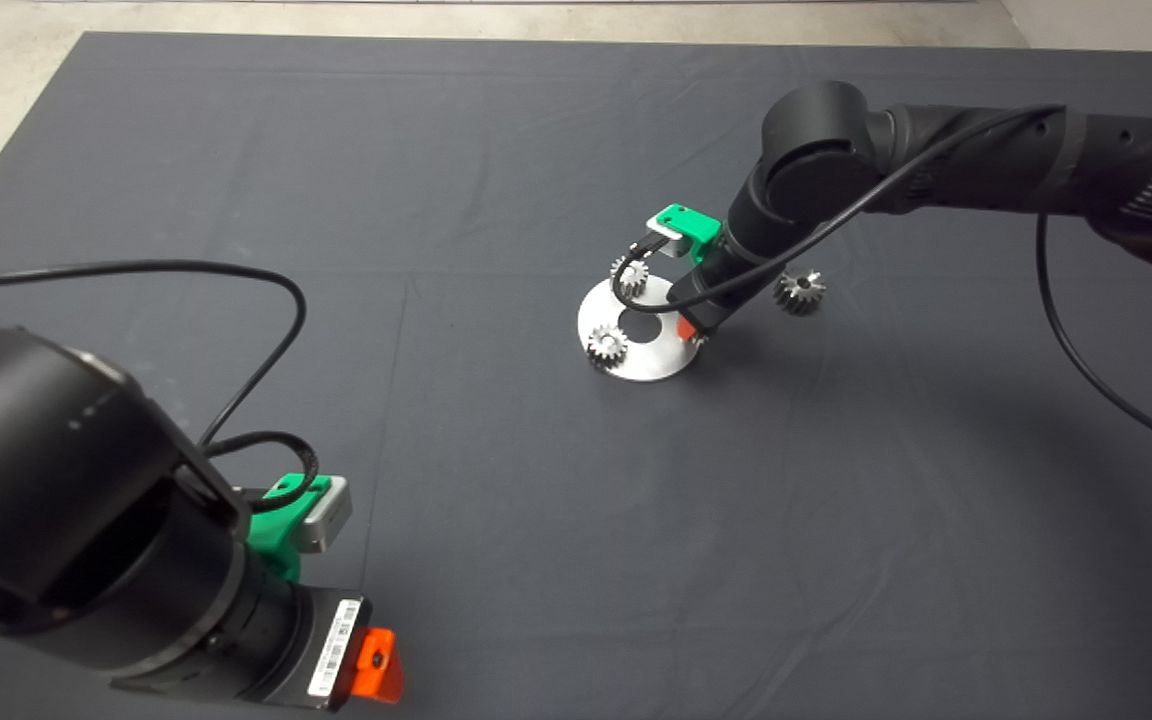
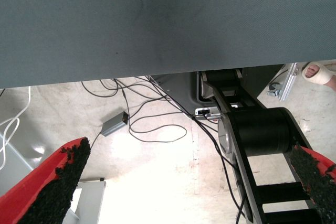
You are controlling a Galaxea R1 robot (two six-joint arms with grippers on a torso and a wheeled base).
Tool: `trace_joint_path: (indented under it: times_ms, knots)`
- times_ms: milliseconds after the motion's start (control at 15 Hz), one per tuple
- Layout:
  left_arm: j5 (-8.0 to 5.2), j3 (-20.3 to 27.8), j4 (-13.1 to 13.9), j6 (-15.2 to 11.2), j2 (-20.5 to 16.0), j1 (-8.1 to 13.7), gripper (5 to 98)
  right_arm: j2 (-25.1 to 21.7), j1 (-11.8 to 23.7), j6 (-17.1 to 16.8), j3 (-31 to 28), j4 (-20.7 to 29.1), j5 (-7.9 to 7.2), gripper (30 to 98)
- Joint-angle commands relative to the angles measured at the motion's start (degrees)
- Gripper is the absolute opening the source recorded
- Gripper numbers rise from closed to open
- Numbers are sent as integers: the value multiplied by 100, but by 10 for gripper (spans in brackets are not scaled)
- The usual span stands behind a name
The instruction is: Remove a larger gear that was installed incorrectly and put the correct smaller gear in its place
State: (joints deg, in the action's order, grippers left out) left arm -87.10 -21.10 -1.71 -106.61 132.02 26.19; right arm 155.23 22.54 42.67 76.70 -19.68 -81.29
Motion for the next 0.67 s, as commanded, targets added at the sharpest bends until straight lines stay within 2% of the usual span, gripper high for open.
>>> trace_joint_path:
  times_ms: [0, 133, 200, 333, 400, 600]
  knots:
    - [-17, 99, 109, -26, -14, 27, 982, 6, 111, -21, -41, 139, -1, 403]
    - [-17, 99, 109, -26, -14, 27, 982, 38, 111, -30, -8, 131, 11, 403]
    - [-17, 99, 109, -26, -14, 27, 982, 47, 111, -30, 1, 122, 90, 403]
    - [-17, 99, 109, -26, -14, 27, 982, 47, 111, -30, 5, 122, 341, 403]
    - [-17, 99, 109, -26, -14, 27, 982, 47, 111, -39, 1, 122, 394, 403]
    - [-17, 99, 109, -26, -14, 27, 982, 38, 146, -30, 10, 122, 405, 404]
